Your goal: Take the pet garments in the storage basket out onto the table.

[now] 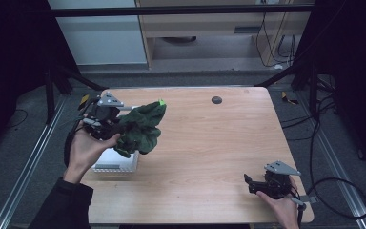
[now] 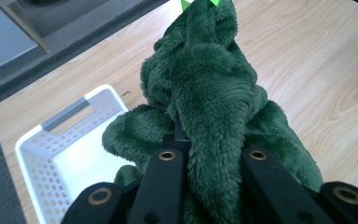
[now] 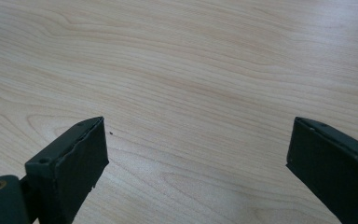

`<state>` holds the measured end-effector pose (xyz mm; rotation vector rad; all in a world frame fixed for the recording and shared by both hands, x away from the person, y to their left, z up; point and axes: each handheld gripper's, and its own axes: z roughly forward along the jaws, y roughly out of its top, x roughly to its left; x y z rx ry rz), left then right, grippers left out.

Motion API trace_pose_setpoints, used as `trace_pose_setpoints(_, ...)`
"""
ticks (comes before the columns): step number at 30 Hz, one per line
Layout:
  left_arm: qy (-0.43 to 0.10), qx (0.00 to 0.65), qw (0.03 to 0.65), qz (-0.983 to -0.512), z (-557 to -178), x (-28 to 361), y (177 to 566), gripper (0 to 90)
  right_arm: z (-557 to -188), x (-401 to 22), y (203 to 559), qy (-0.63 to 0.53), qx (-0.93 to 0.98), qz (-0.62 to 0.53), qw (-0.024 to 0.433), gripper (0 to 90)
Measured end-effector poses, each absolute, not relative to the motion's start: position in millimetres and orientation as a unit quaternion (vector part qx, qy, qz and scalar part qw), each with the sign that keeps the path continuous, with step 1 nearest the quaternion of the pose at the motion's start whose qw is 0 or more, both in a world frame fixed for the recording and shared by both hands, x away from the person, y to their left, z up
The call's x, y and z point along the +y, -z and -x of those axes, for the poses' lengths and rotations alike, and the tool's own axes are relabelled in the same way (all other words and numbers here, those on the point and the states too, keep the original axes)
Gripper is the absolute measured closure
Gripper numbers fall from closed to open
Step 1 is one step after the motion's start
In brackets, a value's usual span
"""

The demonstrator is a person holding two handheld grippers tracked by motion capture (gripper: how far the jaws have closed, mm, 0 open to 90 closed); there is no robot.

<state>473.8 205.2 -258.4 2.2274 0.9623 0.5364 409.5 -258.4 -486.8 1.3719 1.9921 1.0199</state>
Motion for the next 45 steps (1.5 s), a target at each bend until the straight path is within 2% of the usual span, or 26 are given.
trace_pose_setpoints(19, -0.177, 0.318, 0.319, -0.875, -482.0, 139.9, 272.6, 82.7, -409.0, -259.5, 486.0, -0.380, 0.731, -0.506, 0.255, 5.1)
trace_pose_setpoints(45, -0.153, 0.302, 0.312, -0.888, -502.8, 89.7, 318.4, 82.5, -408.5, -262.2, 487.4, -0.376, 0.731, -0.506, 0.262, 5.0)
